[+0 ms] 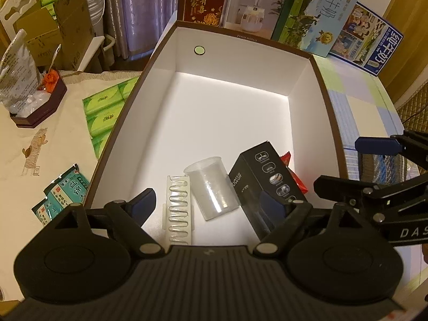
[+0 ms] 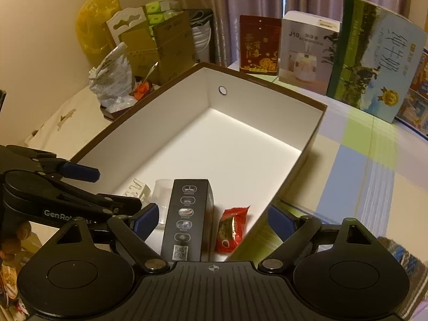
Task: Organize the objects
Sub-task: 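Release the clear cup with the left tool while the right tool releases the red packet, then withdraw both tools from the box toward the knitted pouch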
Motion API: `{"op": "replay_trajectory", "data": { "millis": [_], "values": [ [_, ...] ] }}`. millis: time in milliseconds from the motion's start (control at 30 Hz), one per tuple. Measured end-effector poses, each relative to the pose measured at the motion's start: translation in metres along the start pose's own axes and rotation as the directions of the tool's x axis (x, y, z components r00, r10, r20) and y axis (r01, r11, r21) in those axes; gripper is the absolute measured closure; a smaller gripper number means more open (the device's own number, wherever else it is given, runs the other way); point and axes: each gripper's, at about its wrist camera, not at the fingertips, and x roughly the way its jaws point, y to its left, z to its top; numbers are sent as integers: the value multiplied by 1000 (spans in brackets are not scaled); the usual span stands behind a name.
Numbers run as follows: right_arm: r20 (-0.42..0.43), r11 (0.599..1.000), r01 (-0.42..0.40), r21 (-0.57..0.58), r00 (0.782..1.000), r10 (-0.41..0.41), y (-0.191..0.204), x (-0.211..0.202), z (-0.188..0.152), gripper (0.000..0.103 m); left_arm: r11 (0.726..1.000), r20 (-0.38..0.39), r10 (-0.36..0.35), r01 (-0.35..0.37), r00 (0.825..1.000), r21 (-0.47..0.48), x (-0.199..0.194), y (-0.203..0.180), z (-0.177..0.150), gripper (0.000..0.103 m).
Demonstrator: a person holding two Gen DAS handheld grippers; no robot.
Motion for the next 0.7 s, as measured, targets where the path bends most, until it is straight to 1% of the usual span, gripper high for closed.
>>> {"op": "replay_trajectory", "data": {
  "millis": [233, 700],
  "values": [
    [25, 999, -5, 36, 1000, 4, -2, -18, -7, 11, 1000, 19, 13, -13, 1000, 2, -16, -9, -7, 19],
    [61, 997, -27, 70, 998, 22, 0, -57, -34, 9, 1000, 57, 16, -17, 998, 13, -47, -33, -31, 19]
  ]
}}
